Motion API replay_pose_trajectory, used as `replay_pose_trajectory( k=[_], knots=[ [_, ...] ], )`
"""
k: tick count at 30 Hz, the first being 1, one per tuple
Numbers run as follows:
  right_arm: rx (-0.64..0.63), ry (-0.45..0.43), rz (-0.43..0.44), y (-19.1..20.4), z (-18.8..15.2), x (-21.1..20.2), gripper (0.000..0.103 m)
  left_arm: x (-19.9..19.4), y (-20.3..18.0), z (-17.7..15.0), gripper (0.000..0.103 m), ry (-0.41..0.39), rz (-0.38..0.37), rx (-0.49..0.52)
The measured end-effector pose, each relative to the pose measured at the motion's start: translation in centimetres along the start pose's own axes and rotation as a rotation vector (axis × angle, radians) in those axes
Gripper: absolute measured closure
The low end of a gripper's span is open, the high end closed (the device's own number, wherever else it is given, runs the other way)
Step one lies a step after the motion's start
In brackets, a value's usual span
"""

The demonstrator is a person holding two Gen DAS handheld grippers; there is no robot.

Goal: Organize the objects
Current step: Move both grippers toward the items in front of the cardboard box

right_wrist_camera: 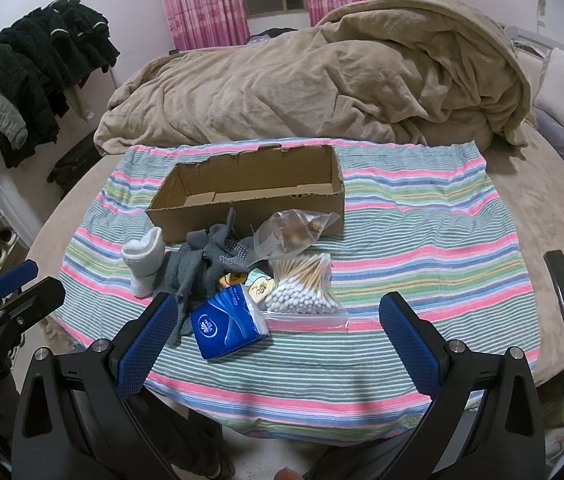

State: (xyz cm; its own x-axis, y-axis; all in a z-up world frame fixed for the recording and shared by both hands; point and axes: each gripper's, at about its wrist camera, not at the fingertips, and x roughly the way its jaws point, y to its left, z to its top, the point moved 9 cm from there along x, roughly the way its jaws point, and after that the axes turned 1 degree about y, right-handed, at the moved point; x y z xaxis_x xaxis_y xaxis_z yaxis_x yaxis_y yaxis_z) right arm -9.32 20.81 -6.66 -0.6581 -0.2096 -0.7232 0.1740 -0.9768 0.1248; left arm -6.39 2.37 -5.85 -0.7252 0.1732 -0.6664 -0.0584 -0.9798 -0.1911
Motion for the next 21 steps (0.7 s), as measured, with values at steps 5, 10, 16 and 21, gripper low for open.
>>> replay_pose_trajectory(
  k=[5, 10, 16, 21],
  knots=[
    [0.002, 0.001, 0.0, -0.01, -0.01, 0.03, 0.001, -0.01, -0.02, 0.02, 0.001, 0.002, -0.001, -0.002],
    [0.002, 0.001, 0.0, 0.02, 0.0, 0.03, 0.001, -0.02, 0.0, 0.02, 0.001, 0.002, -0.001, -0.002],
    [0.001, 0.002, 0.001, 0.13, 0.01, 0.1, 0.001, 0.02, 0.06, 0.04, 0.001, 0.003, -0.003, -0.005],
    [0.003, 0.003, 0.002, 0.11, 0.02, 0.15, 0.001, 0.1, 0.11, 0.03, 0.001, 0.003, -0.004, -0.003]
  ],
)
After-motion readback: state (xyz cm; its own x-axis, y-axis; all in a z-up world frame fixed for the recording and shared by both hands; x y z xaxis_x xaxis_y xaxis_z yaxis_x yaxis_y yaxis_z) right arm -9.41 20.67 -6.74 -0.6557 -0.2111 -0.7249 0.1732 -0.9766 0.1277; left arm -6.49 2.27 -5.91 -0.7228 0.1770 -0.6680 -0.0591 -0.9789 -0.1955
